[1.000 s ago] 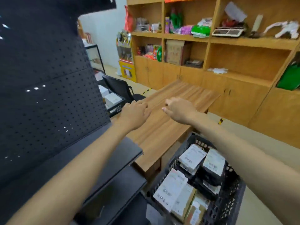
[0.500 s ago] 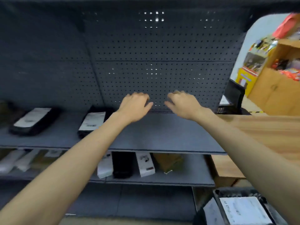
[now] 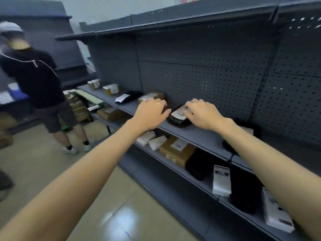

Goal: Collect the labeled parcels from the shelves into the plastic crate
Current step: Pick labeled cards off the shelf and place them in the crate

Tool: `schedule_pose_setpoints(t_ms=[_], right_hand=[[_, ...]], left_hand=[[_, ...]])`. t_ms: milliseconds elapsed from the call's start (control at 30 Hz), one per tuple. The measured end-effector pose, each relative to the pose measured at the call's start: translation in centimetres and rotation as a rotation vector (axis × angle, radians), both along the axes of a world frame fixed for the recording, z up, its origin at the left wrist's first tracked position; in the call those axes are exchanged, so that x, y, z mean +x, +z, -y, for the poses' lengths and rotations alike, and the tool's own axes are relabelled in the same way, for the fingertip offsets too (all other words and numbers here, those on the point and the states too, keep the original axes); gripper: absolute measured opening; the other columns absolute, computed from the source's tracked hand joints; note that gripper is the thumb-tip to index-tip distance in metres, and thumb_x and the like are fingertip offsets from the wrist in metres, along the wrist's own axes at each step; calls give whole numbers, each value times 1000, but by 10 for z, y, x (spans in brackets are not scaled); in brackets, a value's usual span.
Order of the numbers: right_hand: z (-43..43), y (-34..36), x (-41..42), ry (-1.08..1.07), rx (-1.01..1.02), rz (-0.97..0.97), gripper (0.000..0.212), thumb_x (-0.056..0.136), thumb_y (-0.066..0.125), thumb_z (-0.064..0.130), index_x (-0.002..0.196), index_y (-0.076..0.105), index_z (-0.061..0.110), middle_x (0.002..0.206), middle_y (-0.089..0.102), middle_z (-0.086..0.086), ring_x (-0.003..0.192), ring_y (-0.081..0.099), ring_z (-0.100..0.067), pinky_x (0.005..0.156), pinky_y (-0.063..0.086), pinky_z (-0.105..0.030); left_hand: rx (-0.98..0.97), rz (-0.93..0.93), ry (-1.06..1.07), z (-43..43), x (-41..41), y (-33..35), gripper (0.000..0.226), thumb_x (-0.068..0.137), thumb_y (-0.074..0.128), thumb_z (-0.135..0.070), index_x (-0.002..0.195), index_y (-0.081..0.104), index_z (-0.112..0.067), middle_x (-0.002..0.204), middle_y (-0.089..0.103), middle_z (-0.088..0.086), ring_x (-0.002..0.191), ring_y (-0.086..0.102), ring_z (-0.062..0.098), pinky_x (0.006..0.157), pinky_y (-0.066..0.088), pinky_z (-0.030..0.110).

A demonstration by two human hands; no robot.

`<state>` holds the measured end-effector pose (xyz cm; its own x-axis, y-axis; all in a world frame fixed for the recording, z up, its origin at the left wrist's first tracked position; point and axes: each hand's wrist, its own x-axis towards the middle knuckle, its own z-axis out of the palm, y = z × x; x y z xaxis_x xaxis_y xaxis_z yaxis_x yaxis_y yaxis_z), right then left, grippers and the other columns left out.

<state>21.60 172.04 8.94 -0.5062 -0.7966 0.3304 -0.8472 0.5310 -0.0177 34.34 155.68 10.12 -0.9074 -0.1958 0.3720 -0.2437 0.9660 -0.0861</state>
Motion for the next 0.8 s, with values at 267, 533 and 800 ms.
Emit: schedule_pose_setpoints(t_ms=[267, 533, 800], right_hand=[[147, -9, 51, 229, 34, -7, 39, 104, 40, 42, 123, 56, 13, 124, 57, -13, 112, 55, -34, 84, 44, -43], [258, -46, 54, 315, 108, 50, 40, 102, 39, 44, 122, 56, 14, 124, 58, -13, 113, 55, -34, 87, 45, -45], [364, -89, 9, 254, 143, 148, 39, 103, 38, 42, 126, 54, 15, 128, 55, -12, 117, 53, -34, 88, 44, -45]], left_hand=[[48, 13, 237, 117, 78, -17, 41, 104, 40, -47, 116, 63, -15, 117, 67, 7, 112, 60, 30, 87, 46, 43], [110, 74, 327, 213, 81, -50, 44, 104, 40, -48, 129, 61, -18, 130, 64, 5, 120, 57, 28, 94, 46, 44], [124, 162, 274, 326, 28, -83, 40, 104, 41, -48, 121, 62, -18, 122, 66, 3, 116, 58, 26, 92, 45, 41]])
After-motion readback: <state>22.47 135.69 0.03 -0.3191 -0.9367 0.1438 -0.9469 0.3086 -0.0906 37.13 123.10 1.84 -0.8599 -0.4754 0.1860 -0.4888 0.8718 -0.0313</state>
